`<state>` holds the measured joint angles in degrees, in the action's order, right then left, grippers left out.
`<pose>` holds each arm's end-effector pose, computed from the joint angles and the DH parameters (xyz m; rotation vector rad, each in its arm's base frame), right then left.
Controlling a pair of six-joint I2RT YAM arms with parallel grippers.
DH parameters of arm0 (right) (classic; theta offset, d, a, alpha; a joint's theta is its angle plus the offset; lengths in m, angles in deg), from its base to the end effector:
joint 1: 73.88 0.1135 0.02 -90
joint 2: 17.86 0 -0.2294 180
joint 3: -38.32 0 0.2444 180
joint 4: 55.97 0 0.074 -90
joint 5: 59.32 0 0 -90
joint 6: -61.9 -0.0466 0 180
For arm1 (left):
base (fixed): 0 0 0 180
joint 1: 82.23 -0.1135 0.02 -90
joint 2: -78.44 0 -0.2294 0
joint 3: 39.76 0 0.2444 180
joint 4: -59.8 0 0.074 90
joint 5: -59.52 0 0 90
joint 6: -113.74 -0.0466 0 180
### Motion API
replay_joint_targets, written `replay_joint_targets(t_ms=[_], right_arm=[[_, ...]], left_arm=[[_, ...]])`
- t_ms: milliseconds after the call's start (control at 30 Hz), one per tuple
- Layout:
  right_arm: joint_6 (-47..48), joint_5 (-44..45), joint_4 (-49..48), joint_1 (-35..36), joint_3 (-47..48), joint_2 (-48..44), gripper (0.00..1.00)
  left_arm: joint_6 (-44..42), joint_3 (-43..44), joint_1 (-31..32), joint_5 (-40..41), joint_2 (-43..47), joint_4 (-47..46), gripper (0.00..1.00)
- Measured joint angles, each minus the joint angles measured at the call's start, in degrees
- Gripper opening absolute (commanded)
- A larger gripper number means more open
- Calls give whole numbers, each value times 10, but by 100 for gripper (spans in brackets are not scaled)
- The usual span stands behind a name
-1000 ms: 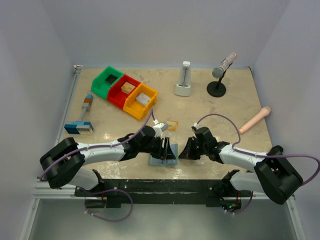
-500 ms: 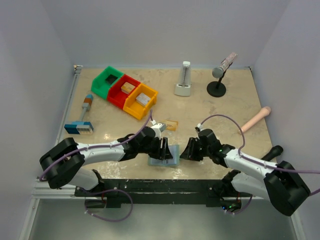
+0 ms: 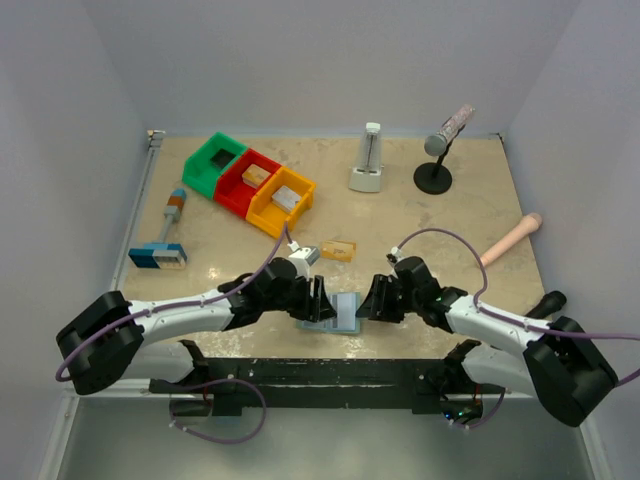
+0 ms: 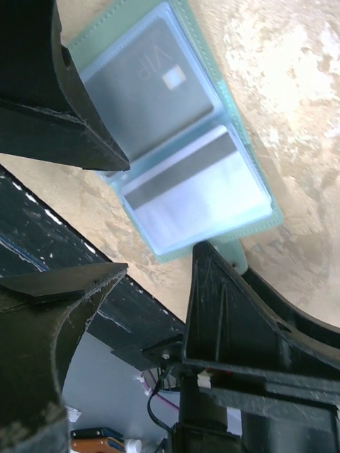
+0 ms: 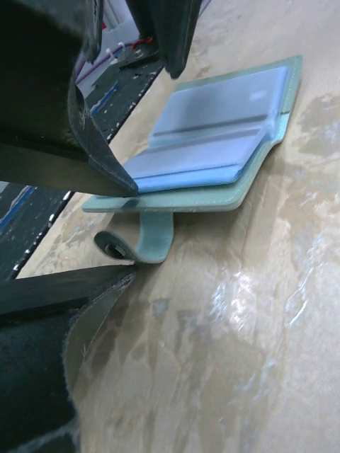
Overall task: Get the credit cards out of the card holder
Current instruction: Remove the credit card from the card holder.
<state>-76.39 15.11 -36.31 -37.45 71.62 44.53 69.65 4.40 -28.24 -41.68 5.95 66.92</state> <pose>0.1580 0.1322 0.1086 0.1372 2.6310 0.9330 0.1477 -0.2186 0.1469 0.2946 2.4226 -1.1157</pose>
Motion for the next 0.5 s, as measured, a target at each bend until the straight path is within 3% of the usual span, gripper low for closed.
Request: replay_joint_targets(t_ms=[300,433,500], right_arm=[[-1,-19,-47,0,2,26,22],[0,-16,-42,0,2,12,2],[0,-14,-32,0,2,0,0]], left_arm=[[0,-37,-4,3,11,4,59],[1,-43,-4,4,12,3,59],[1,-43,-5,3,12,3,59]])
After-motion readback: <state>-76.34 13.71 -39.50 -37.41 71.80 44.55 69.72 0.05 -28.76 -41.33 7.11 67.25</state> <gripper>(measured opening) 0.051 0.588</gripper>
